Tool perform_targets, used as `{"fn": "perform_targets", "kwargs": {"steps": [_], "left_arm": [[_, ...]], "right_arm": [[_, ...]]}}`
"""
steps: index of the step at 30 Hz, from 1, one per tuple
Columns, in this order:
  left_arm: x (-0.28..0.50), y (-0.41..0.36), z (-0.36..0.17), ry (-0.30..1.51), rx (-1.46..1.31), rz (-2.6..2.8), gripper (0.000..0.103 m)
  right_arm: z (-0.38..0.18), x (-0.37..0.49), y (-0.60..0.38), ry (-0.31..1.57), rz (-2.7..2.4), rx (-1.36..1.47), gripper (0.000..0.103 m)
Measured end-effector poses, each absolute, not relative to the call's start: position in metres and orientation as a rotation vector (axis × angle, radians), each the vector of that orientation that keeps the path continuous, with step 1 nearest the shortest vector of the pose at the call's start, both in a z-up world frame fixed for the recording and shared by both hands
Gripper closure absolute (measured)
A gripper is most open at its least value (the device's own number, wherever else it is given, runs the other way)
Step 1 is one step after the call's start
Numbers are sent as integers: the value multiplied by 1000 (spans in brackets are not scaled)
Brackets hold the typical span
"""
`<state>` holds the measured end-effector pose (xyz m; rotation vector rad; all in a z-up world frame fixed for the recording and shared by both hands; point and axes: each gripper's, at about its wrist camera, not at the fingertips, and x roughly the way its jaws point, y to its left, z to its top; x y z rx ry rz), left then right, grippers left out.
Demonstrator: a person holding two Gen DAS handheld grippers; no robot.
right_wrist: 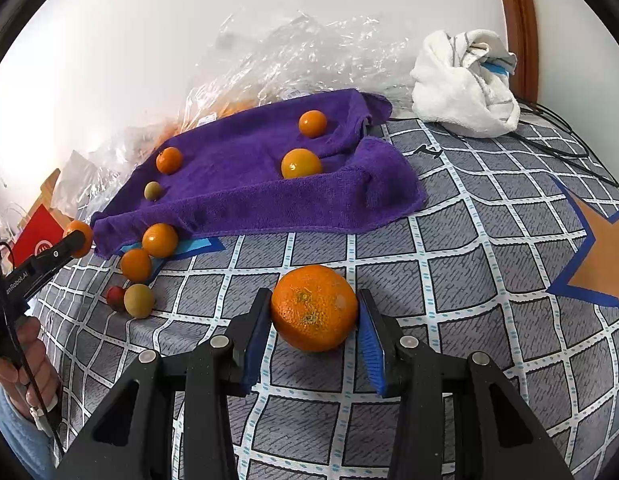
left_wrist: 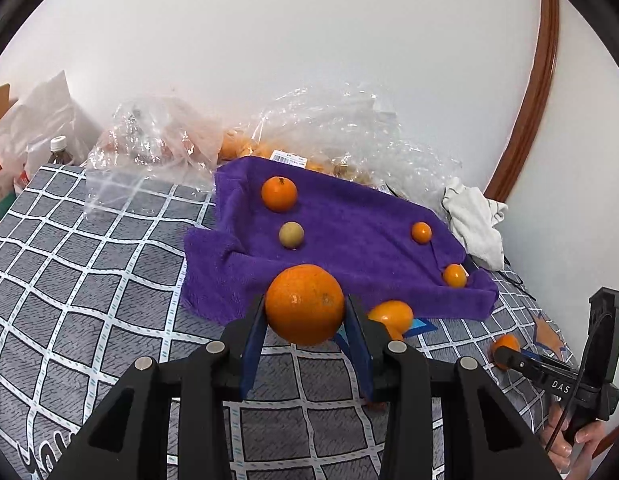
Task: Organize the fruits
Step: 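Grasp a large orange with the left tool while the right tool holds the tangerine, then carry the tangerine and the orange over the purple towel with both tools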
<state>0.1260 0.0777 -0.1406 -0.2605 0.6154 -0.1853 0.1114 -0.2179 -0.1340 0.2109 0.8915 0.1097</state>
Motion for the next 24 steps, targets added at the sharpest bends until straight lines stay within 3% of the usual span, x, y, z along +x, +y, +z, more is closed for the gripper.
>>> {"fn": "perform_targets", "kwargs": {"steps": [8,24], "left_arm": [[126,91,-140,607,-320,-164,66],[119,120,-103,533,-329,-100,66]], "right_arm": [[-124,107,-222,875,68,179,61],[-53,149,-219,761,76,99,61]]}}
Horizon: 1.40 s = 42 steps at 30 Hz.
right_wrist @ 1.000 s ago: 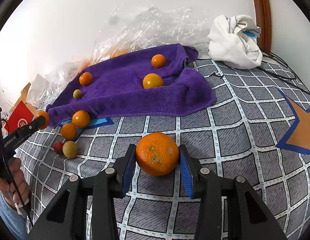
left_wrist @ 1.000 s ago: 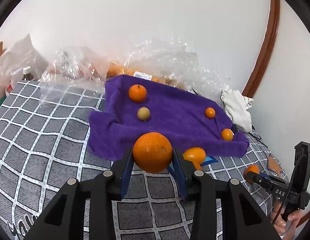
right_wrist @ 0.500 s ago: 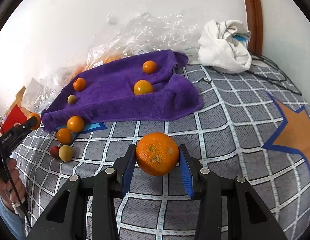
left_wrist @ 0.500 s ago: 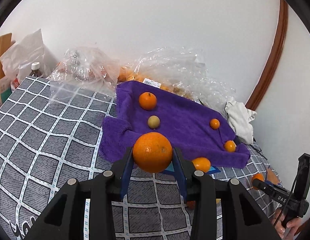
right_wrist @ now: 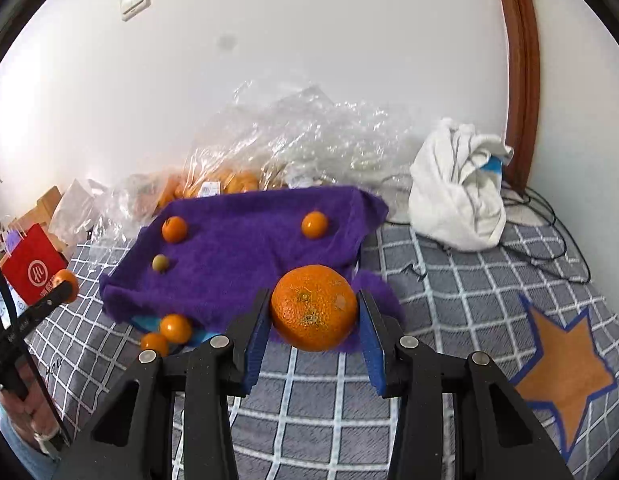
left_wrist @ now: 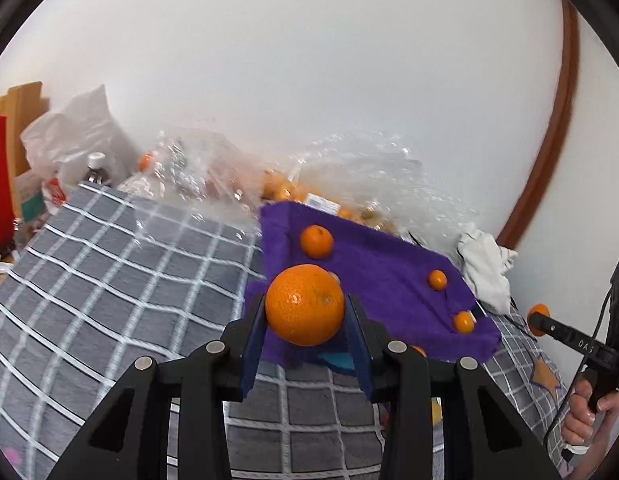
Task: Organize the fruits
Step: 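Carry the tangerine and the orange over the purple towel with both tools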
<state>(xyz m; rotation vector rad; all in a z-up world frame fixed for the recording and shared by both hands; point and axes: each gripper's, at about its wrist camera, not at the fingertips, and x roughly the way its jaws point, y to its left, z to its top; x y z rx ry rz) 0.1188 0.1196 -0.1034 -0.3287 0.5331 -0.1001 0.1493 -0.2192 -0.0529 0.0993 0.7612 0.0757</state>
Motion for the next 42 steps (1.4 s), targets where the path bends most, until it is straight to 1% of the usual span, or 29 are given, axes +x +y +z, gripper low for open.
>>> {"fn": "perform_targets", "kwargs": {"steps": [7,10,14,17,23,32,37,40,42], "left_arm": [[135,113,-51,459,-298,-162,66],[151,100,-44,448,-281,-168,66],[177,88,-55,482,-311,-172,66],[196,80,-75,521,-365,-201,66],[214,76,-112,613,-343,-184,66],[224,76,-126,662,-340,-174,66],[230,75,-135,727,-331,-167,66],[232,72,-138,754,-310,-160,66],[233,69,-141,776,-291,-156,66]], "right_arm": [[-50,194,-215,764,86,92,61],[-53,215,-210,775,87,83,61],[-64,241,-210,805,86,110,61],[-79,255,-213,832,69,144,61],[-113,271,-219,876,59,185,61],[-132,284,-210,899,59,155,61],[-134,284,-208,899,61,131,60],[-130,280,-208,875,68,130,55],[-125,277,-209,854,67,135,47]]}}
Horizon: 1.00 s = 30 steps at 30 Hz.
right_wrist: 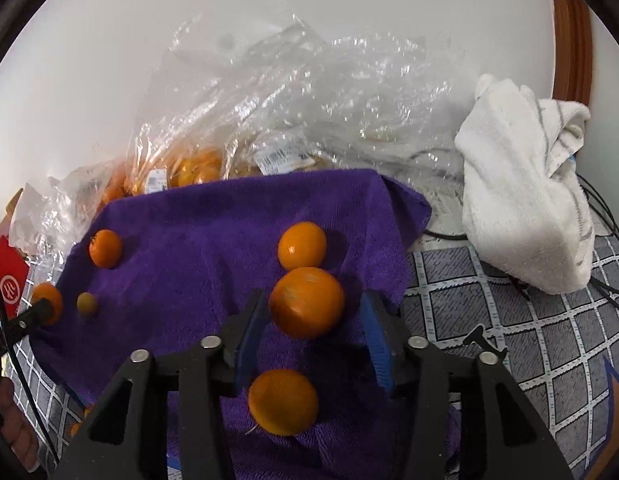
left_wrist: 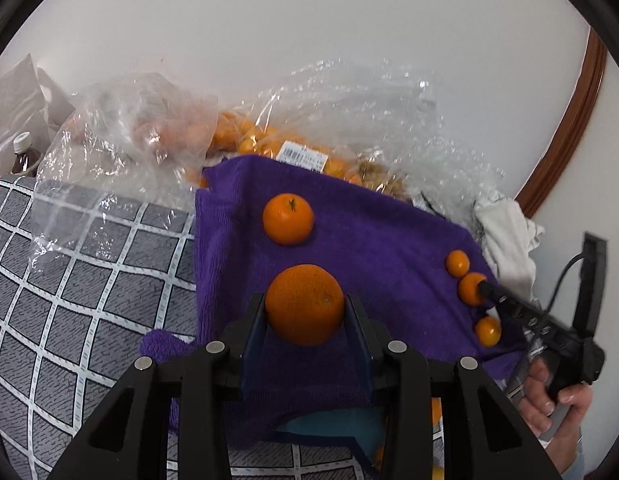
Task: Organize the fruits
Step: 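Carry the tangerine and the orange over the purple towel with both tools, then open the right tool on the towel while the left tool releases its orange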
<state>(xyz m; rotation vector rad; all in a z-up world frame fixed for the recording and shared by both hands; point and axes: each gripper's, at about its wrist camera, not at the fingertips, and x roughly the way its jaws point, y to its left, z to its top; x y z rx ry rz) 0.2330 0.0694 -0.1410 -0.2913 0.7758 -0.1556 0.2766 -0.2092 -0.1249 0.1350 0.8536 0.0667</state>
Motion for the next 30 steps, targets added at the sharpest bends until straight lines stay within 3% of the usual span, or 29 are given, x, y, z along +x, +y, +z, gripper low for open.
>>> {"fn": "perform_targets", "kwargs": {"steps": [6,14,17,23,30], "left_arm": [[235,63,-147,801,-233,-119,66],[236,55,-148,801,-162,-95,66],[238,51,-148,805,-148,-95,63],[235,54,-145,808,-167,-104,59],[219,62,-135,706,-189,-77,58]], "right_arm": [[-114,265,-210,826,31,109,37],[-105,251,-199,803,-14,10,36],[-98,249,-201,829,-53,29,36],[-70,217,-205,762,-71,70,25],[-60,169,-219,734,-16,176,25]]}}
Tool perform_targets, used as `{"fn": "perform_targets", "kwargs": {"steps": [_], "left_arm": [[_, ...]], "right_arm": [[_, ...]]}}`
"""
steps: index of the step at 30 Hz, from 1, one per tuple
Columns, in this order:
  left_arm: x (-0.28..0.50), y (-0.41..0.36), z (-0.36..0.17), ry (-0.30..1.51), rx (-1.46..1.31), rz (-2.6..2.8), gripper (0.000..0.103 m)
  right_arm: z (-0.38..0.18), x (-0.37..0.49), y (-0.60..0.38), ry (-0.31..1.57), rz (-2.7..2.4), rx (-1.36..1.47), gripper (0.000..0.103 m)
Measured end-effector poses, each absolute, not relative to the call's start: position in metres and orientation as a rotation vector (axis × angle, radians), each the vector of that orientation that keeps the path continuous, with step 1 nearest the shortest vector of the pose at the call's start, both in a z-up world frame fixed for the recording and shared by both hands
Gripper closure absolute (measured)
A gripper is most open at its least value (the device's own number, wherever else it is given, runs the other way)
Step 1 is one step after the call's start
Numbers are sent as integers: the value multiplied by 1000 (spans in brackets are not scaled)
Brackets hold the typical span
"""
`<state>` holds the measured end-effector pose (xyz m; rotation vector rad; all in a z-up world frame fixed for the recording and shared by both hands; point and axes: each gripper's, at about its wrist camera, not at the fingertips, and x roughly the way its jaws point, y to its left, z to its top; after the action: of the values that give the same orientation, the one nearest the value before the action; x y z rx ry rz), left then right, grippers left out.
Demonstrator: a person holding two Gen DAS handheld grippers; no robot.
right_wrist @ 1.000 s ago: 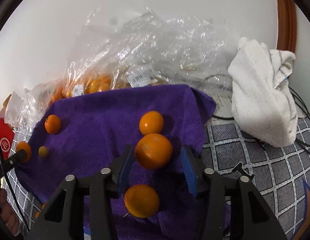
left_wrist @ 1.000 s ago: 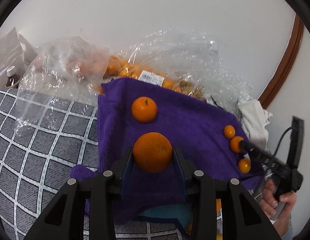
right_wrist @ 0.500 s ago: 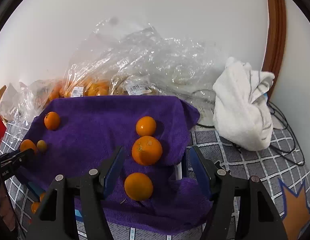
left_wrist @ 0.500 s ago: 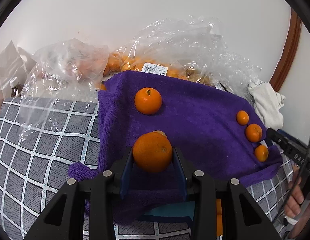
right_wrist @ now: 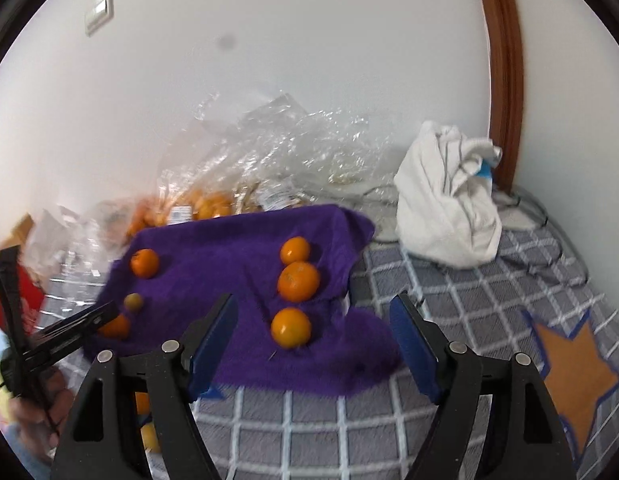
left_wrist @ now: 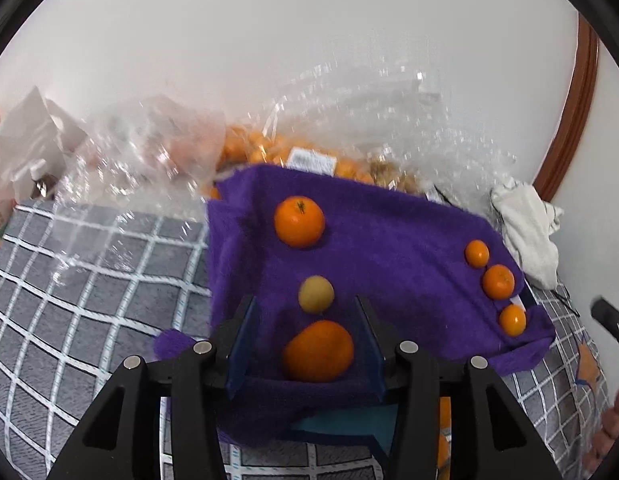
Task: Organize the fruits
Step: 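Open the right tool on the towel while the left tool releases its orange, then grasp the small yellow fruit beside the towel with the right tool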
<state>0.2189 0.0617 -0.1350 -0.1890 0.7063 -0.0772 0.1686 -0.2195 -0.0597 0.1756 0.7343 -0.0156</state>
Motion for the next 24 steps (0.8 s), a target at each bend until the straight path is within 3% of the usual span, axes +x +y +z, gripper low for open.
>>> {"fn": "perform_targets", "kwargs": {"steps": [8,19,21,24], "left_arm": [[193,47,-109,573,-68,-82,58],[144,49,-97,627,-48,-137,58],[138,54,-104,677,-62,-171,58],[130,63,-113,701,-69,-175,58]], "right_arm": [[-62,124,-233,791,-32,273,25],[-70,89,-197,736,3,169,25],[-76,90,-189,753,27,161,33],[-84,90,-177,763,44,168,36]]}}
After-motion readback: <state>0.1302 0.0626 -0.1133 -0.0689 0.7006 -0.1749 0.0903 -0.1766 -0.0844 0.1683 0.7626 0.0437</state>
